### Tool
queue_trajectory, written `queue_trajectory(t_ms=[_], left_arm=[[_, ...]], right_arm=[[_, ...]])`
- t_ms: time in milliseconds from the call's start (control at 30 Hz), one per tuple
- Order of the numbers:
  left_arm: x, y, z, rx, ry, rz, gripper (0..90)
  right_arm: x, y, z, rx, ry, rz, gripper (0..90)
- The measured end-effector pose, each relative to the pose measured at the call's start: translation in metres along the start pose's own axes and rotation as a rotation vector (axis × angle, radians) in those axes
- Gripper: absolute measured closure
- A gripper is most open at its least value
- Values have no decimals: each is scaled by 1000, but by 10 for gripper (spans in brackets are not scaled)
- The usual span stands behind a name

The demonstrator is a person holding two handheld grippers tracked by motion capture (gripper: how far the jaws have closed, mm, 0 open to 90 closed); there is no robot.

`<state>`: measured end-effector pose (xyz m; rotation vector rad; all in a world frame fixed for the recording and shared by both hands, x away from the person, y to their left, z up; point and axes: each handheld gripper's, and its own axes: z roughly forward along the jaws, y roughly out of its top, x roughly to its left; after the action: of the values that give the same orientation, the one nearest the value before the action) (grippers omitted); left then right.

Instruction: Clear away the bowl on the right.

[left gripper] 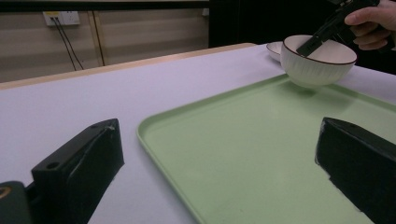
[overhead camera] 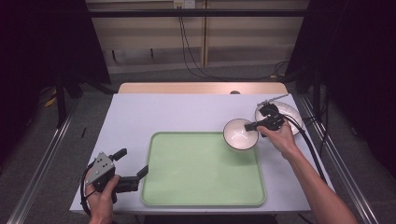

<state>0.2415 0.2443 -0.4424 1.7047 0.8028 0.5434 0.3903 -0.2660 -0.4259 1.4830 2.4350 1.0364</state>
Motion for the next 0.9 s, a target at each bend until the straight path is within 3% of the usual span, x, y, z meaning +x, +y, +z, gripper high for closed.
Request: queue_trajectory(t_ms=[367,900], left_arm=[[0,0,2,4,-10,-5,10],[0,0,2,0,-12,-4,9]], right_arm=[[0,0,10,19,-4,36,818],[-4,-3,16,48,-35,41,825]])
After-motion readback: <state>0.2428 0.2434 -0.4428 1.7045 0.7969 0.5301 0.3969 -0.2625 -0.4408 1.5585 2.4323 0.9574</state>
